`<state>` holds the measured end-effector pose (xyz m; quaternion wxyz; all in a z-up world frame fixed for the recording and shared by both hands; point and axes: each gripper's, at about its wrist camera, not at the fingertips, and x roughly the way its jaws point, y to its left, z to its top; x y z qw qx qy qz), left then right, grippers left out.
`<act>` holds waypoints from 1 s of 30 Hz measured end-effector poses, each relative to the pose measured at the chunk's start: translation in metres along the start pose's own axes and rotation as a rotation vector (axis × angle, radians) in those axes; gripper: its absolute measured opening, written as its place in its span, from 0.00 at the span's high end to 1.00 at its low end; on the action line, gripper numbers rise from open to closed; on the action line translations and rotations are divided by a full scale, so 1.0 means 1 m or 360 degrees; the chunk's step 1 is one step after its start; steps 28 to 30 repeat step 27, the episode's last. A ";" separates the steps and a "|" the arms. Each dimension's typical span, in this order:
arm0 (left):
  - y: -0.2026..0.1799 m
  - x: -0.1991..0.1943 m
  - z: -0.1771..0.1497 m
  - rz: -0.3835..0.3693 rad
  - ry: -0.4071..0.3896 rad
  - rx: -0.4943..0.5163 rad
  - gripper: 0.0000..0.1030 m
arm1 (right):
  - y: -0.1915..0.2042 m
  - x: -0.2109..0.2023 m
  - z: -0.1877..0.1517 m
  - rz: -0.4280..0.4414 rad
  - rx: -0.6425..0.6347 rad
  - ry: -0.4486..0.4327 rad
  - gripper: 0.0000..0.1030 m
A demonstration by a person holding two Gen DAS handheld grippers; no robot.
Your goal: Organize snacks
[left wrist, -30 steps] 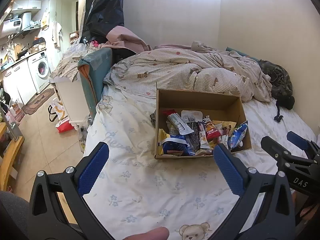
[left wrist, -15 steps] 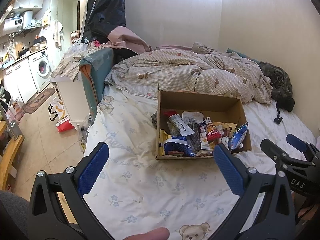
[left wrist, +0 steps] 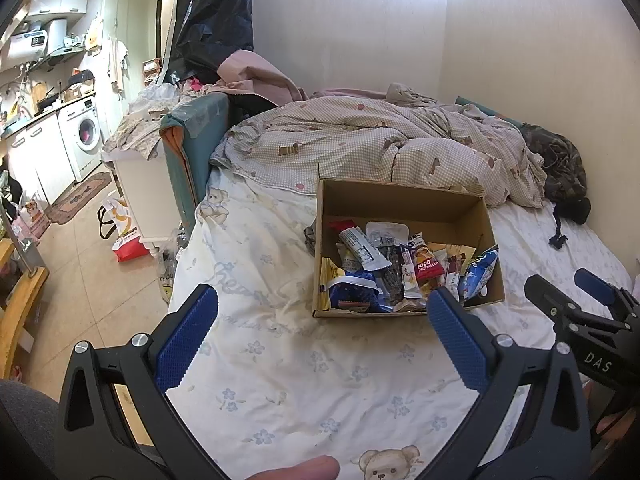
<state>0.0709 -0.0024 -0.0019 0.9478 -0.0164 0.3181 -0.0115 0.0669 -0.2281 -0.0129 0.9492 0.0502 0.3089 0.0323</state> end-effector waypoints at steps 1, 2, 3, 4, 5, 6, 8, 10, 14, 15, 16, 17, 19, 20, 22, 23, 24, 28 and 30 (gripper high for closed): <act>0.000 0.000 0.000 0.0000 0.0000 0.0000 0.00 | 0.000 0.000 0.000 0.0000 -0.0001 0.0004 0.00; 0.000 0.000 0.000 0.0002 0.0001 -0.0003 0.00 | 0.000 0.000 0.000 0.0000 0.0000 0.0003 0.00; 0.000 0.000 0.000 0.0002 0.0002 -0.0004 0.00 | 0.000 0.000 0.000 0.0000 -0.0001 0.0001 0.00; 0.000 0.000 0.000 0.0002 0.0001 -0.0002 0.00 | 0.000 0.000 0.000 0.0000 -0.0002 0.0001 0.00; 0.000 0.000 0.000 0.0002 0.0002 -0.0003 0.00 | 0.000 0.000 0.000 -0.0002 -0.0002 0.0000 0.00; 0.000 0.000 0.000 0.0001 0.0003 -0.0004 0.00 | -0.001 0.000 0.000 -0.0001 -0.0001 0.0000 0.00; 0.000 0.000 0.000 0.0003 0.0002 -0.0005 0.00 | -0.001 0.000 0.000 0.0002 0.0001 0.0001 0.00; 0.000 0.000 0.000 0.0004 0.0002 -0.0002 0.00 | 0.000 -0.001 0.000 0.0002 0.0000 0.0002 0.00; 0.000 0.000 0.000 0.0002 0.0003 -0.0006 0.00 | 0.000 -0.001 0.000 0.0003 0.0001 0.0001 0.00; 0.000 0.000 0.000 0.0002 0.0004 -0.0005 0.00 | 0.000 -0.001 0.000 0.0003 0.0001 0.0001 0.00; 0.001 0.001 0.000 0.0003 0.0009 -0.0007 0.00 | 0.000 -0.001 0.000 0.0003 0.0001 0.0001 0.00; 0.001 0.002 -0.002 0.0005 0.0017 -0.0009 0.00 | 0.000 -0.001 0.000 0.0003 0.0001 0.0002 0.00; 0.000 0.002 -0.003 0.0006 0.0025 -0.0010 0.00 | 0.000 -0.001 0.000 0.0002 0.0003 0.0001 0.00; 0.000 0.003 -0.004 0.0007 0.0027 -0.0012 0.00 | 0.000 -0.001 0.000 0.0003 0.0003 0.0000 0.00; 0.000 0.002 -0.005 -0.0004 0.0026 -0.0016 0.00 | 0.001 -0.001 0.000 0.0006 0.0006 -0.0003 0.00; 0.000 0.001 -0.006 -0.0007 0.0024 -0.0015 0.00 | 0.002 -0.002 0.001 0.0007 0.0006 -0.0004 0.00; -0.001 0.001 -0.006 -0.0003 0.0024 -0.0016 0.00 | 0.001 -0.002 0.001 0.0007 0.0005 -0.0004 0.00; 0.000 0.002 -0.005 -0.0006 0.0037 -0.0016 0.00 | 0.002 -0.002 0.001 0.0009 0.0007 -0.0004 0.00; 0.000 0.002 -0.005 -0.0006 0.0037 -0.0016 0.00 | 0.002 -0.002 0.001 0.0009 0.0007 -0.0004 0.00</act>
